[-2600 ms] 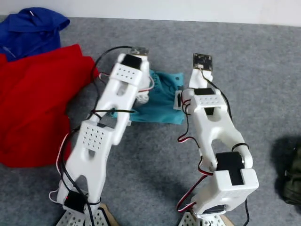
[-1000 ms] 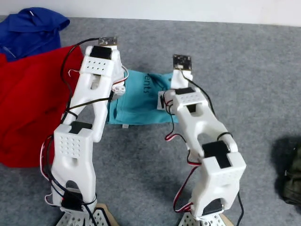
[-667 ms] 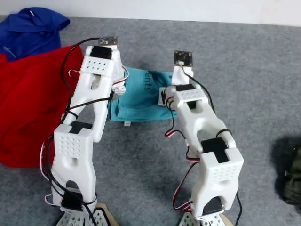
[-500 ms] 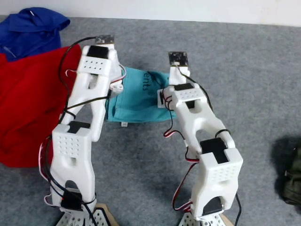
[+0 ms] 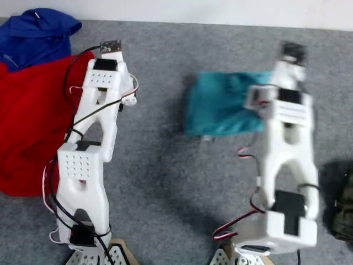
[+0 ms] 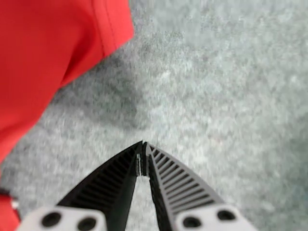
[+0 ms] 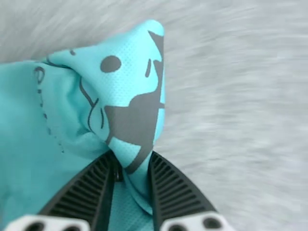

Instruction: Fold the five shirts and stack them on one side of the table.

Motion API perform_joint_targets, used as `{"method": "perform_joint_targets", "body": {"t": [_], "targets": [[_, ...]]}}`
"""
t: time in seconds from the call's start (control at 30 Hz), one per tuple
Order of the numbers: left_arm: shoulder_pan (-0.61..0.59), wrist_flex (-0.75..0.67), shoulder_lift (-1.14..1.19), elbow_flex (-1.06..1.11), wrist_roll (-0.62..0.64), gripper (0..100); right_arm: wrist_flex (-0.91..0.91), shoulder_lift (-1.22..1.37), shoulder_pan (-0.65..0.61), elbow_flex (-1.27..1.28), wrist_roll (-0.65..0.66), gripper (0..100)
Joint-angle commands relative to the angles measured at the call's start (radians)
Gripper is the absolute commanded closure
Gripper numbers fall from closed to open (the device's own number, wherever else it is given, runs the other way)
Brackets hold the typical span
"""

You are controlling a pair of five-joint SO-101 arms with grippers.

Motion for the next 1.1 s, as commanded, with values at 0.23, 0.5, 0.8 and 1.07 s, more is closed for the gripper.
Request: {"method": "perform_joint_targets", "body": {"t": [0.23, 0.5, 0.8, 1.07], "targets": [[-0.005, -0.043, 0.004, -0.004, 0.005, 99, 0.002, -0.211, 0.476, 0.031, 0.121, 99.2], [-0.005, -0.043, 0.004, -0.004, 0.005, 99, 0.008, -0.329, 0.737, 0.038, 0.135, 99.2], [-0.005, -0.043, 0.005, -0.001, 0.005, 99, -0.044, -0.464, 0.961, 0.128, 0.163, 99.2], [-0.005, -0.043, 0.005, -0.001, 0.005, 99, -0.300, -0.503, 1.075, 0.389, 0.172, 99.2]]}}
